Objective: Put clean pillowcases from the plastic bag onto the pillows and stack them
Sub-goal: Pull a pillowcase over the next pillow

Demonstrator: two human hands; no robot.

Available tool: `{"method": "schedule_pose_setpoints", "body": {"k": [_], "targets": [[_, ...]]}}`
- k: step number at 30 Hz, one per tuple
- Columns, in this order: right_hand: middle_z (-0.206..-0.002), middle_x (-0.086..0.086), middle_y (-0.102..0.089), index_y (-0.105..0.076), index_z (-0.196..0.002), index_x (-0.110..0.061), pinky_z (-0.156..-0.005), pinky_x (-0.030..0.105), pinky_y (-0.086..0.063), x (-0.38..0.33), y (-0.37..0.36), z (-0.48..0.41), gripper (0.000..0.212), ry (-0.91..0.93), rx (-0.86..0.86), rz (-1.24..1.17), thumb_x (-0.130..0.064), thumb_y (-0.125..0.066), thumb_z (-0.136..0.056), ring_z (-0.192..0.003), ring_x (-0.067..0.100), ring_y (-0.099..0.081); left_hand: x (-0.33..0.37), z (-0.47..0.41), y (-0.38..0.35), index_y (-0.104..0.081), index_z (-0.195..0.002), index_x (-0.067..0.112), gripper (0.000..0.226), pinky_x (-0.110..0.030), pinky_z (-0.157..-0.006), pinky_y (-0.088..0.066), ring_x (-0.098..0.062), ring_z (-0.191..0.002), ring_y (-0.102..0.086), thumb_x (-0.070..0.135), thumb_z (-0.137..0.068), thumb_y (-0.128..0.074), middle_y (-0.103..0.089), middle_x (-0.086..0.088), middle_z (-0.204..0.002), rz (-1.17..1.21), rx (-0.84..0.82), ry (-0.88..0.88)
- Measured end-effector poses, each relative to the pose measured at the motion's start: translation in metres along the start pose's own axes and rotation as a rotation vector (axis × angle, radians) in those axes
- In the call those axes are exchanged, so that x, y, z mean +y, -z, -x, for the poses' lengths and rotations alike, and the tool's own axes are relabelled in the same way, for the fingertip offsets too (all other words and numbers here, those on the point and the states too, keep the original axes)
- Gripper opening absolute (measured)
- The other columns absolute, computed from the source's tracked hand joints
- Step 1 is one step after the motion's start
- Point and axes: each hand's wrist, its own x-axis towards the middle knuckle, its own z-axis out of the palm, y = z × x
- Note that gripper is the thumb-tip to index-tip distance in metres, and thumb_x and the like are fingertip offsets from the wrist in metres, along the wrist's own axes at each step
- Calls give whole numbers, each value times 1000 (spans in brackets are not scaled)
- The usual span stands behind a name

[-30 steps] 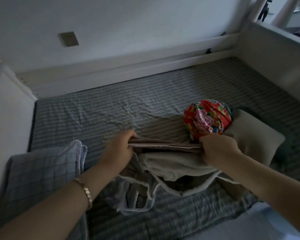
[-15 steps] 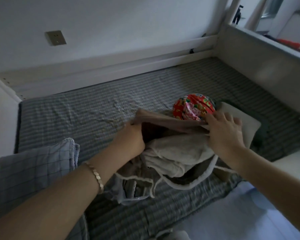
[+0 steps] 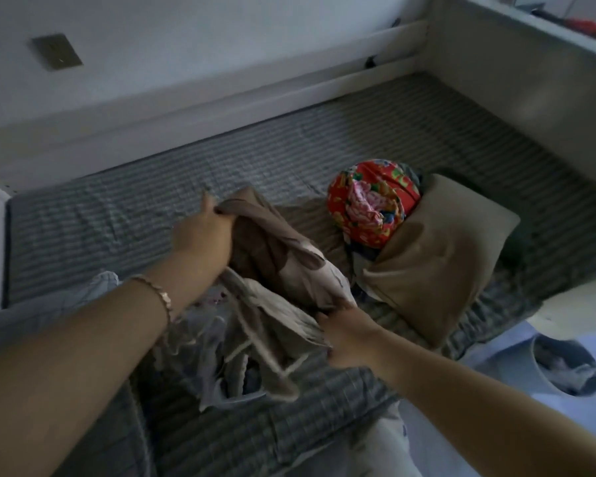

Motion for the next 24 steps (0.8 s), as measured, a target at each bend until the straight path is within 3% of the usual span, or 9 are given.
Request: {"method": "schedule_pose_setpoints", "body": {"k": [2,4,6,8,11,14,16,21,24], "targets": [[-125,12,-53,-39,-131,-9,-115,37,-16,26,-15,-10,56,-12,40,-13,-26,-60,-81,-121,29,-46,16,-22,-7,-25,-146,26,47,-44,-93,-41,-42,-116,-49,16,-100,-30,-6,-15,-155,-95,-38,34],[-141,12,-39,-30,-141,-10,-117,40,-14,49,-20,-20,66,32,103,-109,-21,-60,-83,-133,29,-33,44,-43,-24,-36,-142,18,49,-47,-83,-47,-45,-101,-57,7,-95,-43,-17,-21,-152,-122,25,-36],[-137,10,-46,-43,-136,-11,-110,40,-31,87,-31,-31,68,163,277,-210,-13,-69,-73,-128,29,-42,85,-64,-39,-59,-120,4,45,-49,-61,-52,-46,-70,-63,-5,-76,-65,-45,-30,-131,-63,55,-125],[-115,8,-62,-63,-116,-14,-90,41,-49,145,-51,-42,63,115,401,-254,-11,-79,-54,-107,29,-61,129,-90,-70,-53,-126,8,47,-48,-72,-51,-43,-87,-63,2,-81,-62,-41,-21,-136,73,-56,-77],[-133,11,-45,-47,-133,-16,-102,36,-35,237,-77,-44,66,-335,321,-332,-25,-70,-73,-125,34,-43,181,-116,-130,-27,-143,19,52,-39,-91,-42,-32,-118,-50,21,-94,-47,-29,-8,-146,234,-315,64],[-154,21,-4,-2,-148,-6,-116,39,-8,334,-95,-47,101,-1019,183,-579,-43,-66,-80,-143,35,-3,217,-136,-182,-27,-140,21,50,-38,-91,-42,-31,-118,-50,19,-94,-46,-38,-8,-141,315,-364,166],[-154,25,-1,5,-148,-4,-116,43,-8,402,-114,-59,122,-1445,198,-877,-57,-71,-70,-143,36,-4,237,-152,-209,-28,-136,25,49,-38,-89,-47,-31,-113,-53,16,-92,-45,-41,-5,-137,354,-403,225],[-147,24,-26,-8,-143,7,-110,44,-27,467,-147,-98,137,-1659,161,-1236,-66,-76,-50,-134,37,-30,274,-190,-248,-21,-140,29,60,-38,-78,-50,-28,-99,-57,6,-89,-43,-49,-6,-127,375,-425,190],[-144,24,-26,-15,-139,5,-109,42,-26,476,-157,-112,98,-1838,199,-1062,-33,-75,-71,-132,36,-29,294,-209,-254,-28,-135,25,56,-36,-72,-46,-29,-96,-55,2,-86,-44,-48,-10,-123,379,-394,156]]}}
